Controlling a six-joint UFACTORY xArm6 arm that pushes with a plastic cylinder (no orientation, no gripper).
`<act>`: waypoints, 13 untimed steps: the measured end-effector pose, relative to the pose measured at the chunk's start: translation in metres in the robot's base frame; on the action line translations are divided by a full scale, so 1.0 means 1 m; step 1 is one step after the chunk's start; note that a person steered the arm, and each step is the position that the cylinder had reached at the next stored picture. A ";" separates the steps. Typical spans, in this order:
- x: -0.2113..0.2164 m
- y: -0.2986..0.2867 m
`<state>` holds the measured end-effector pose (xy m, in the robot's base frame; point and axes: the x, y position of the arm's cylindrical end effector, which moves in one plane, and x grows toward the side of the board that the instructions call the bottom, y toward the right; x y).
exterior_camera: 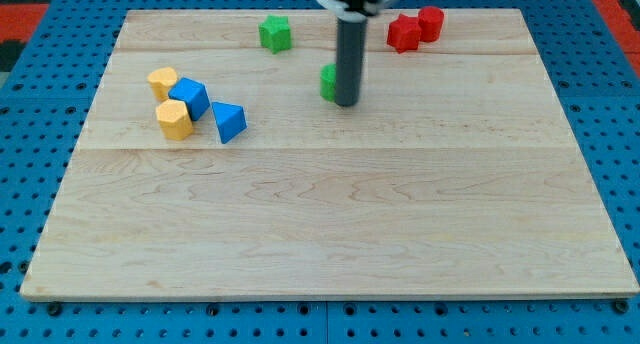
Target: Push the blue triangle and blue cube closer to the green star and green circle
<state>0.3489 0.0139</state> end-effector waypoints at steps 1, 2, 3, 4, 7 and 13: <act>-0.020 -0.008; -0.057 -0.031; -0.055 -0.031; 0.037 0.000; 0.052 -0.107; 0.033 -0.179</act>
<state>0.3822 -0.1653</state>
